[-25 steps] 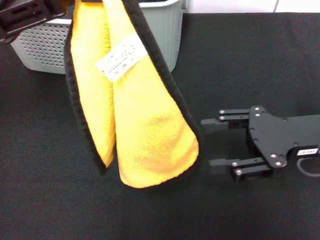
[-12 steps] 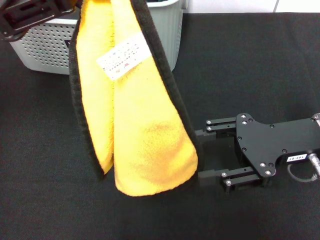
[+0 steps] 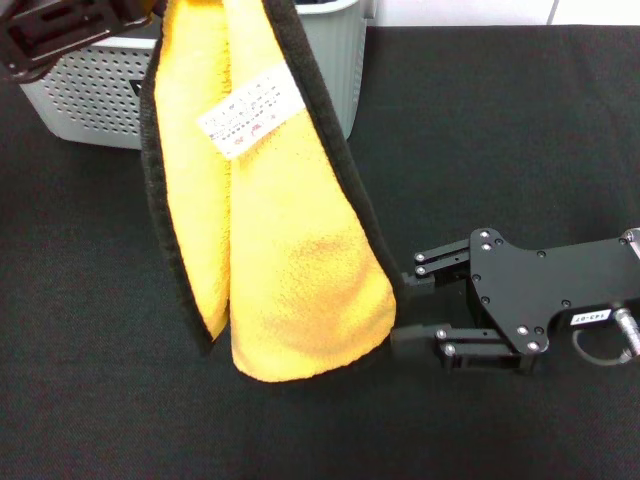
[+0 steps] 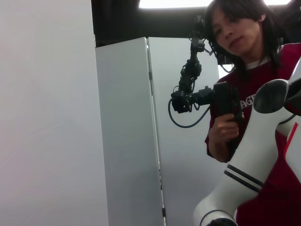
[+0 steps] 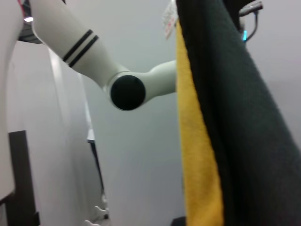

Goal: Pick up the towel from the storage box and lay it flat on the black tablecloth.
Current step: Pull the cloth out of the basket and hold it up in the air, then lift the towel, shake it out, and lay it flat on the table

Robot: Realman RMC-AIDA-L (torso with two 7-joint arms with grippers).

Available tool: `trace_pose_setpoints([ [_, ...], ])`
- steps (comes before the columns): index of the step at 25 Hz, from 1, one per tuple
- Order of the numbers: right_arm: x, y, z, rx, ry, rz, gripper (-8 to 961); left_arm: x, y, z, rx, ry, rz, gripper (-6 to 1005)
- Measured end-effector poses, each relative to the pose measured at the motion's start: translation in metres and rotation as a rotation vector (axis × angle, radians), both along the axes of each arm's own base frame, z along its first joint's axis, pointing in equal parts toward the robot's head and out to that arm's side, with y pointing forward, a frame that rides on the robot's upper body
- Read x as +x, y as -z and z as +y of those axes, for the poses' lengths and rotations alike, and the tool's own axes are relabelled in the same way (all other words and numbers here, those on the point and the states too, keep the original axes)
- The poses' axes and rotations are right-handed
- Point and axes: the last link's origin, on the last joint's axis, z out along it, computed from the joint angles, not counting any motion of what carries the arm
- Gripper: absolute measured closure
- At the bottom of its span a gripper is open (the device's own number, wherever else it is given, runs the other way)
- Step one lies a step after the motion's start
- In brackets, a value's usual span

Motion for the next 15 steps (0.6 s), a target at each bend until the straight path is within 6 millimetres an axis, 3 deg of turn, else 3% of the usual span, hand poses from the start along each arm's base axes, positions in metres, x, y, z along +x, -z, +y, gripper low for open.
trace_pose_setpoints([
  [15, 0.0025, -0.0006, -0.0014, 0.042, 0.005, 0.031, 866, -0.0029, 0.0027, -0.0018, -0.006, -0.013, -0.009, 946],
])
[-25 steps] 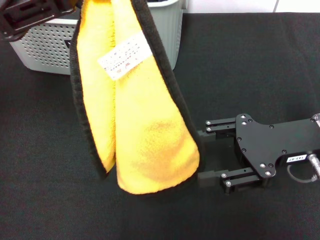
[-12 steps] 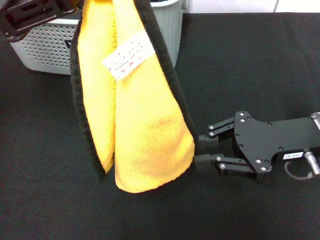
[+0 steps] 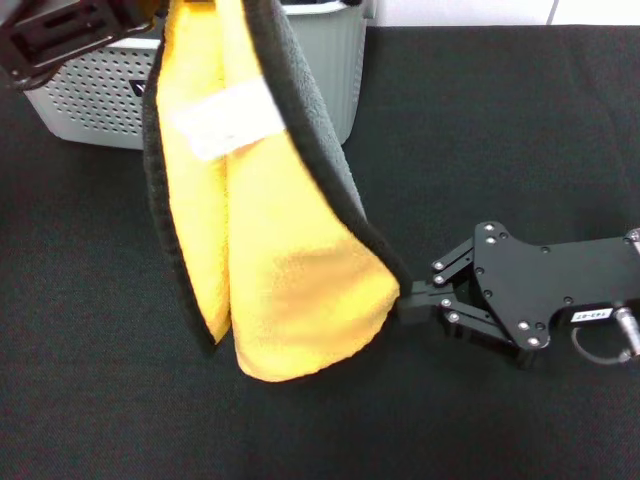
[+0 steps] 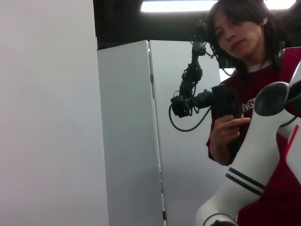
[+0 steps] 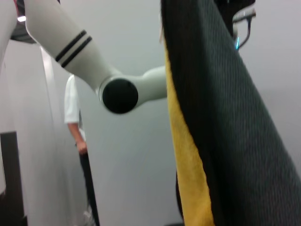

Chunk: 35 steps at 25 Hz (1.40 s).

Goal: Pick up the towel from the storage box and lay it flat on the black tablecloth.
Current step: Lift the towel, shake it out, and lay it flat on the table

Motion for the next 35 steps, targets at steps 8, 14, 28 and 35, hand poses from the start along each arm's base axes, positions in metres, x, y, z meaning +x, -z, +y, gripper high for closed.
trace_pose_setpoints([
  [8, 0.016, -0.023, -0.003, 0.111, 0.082, 0.106, 947, -0.020, 0.003, 0.001, -0.015, -0.095, -0.027, 945],
  [14, 0.026, -0.053, -0.002, 0.224, 0.132, 0.191, 944, -0.042, 0.015, 0.000, -0.007, -0.184, -0.021, 945],
  [28, 0.005, -0.112, 0.012, 0.378, 0.076, 0.290, 937, -0.067, 0.071, -0.017, -0.062, -0.259, 0.005, 940],
  [35, -0.030, -0.120, 0.037, 0.426, 0.024, 0.306, 933, -0.068, 0.093, -0.022, -0.061, -0.247, -0.022, 936],
])
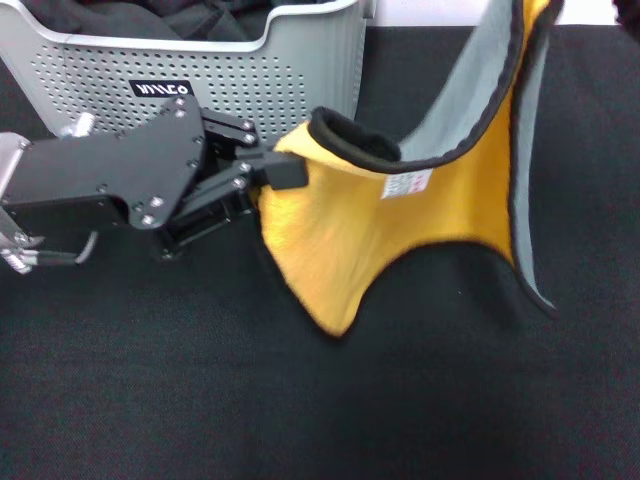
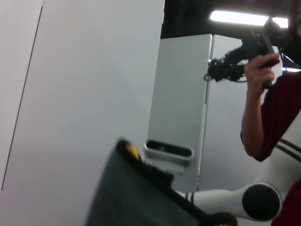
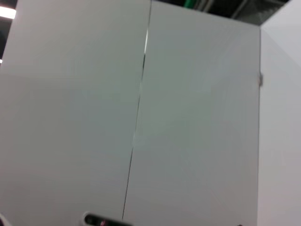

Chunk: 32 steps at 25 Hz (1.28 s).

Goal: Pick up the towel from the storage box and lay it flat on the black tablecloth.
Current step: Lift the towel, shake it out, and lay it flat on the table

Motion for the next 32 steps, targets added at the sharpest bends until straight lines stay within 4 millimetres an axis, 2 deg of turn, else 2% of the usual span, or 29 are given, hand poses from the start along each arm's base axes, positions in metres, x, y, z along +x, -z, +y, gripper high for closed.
trace_pose_setpoints([
  [6, -0.036, -0.014, 0.017, 0.066, -0.063, -0.021, 930, 0.003, 0.014, -0.001, 0.044, 0.011, -0.033, 932],
  [12, -0.057, -0.016, 0.027, 0.105, -0.094, -0.034, 927, 0.007, 0.031, 0.001, 0.039, 0.014, -0.047, 928],
  [19, -0.069, -0.024, 0.029, 0.147, -0.122, -0.023, 923, 0.011, 0.045, 0.001, 0.014, 0.023, -0.053, 923],
  [26, -0.072, -0.031, 0.027, 0.169, -0.134, -0.004, 920, 0.012, 0.055, -0.004, -0.023, 0.058, -0.014, 889],
  [32, -0.069, -0.032, 0.026, 0.175, -0.127, -0.003, 917, 0.013, 0.057, -0.006, -0.026, 0.075, -0.009, 786],
])
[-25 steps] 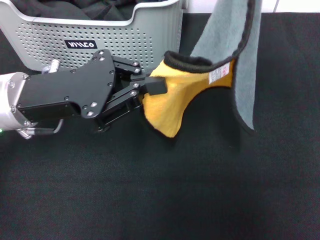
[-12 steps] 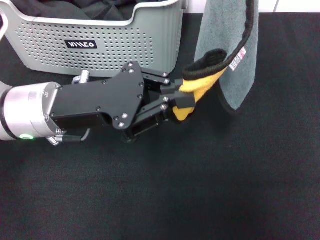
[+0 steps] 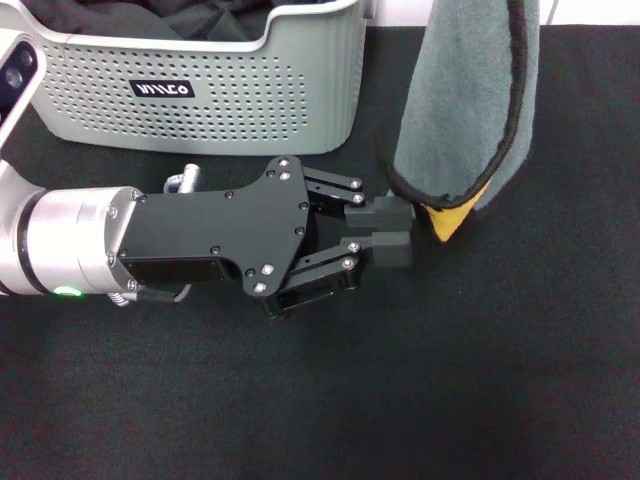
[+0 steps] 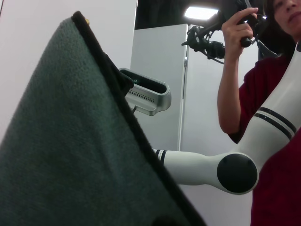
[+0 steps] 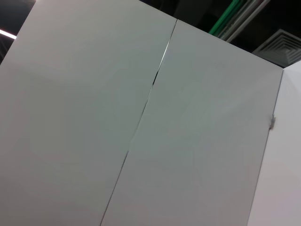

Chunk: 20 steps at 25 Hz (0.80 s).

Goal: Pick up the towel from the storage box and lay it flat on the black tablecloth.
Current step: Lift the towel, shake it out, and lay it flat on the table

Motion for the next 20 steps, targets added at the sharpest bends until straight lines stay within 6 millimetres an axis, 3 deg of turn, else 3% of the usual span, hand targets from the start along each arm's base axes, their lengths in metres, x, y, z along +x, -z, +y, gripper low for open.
trace_pose_setpoints([
  [11, 0.002, -0.002, -0.001, 0.007, 0.002, 0.012, 911, -0.006, 0.009, 0.004, 0.067, -0.046, 0.003, 730],
  [13, 0.003, -0.003, -0.001, 0.010, 0.006, 0.015, 910, -0.008, 0.010, 0.004, 0.077, -0.054, 0.008, 648],
  [20, 0.016, -0.017, -0.009, 0.040, 0.020, 0.062, 906, -0.012, 0.008, 0.005, 0.096, -0.073, 0.010, 647],
])
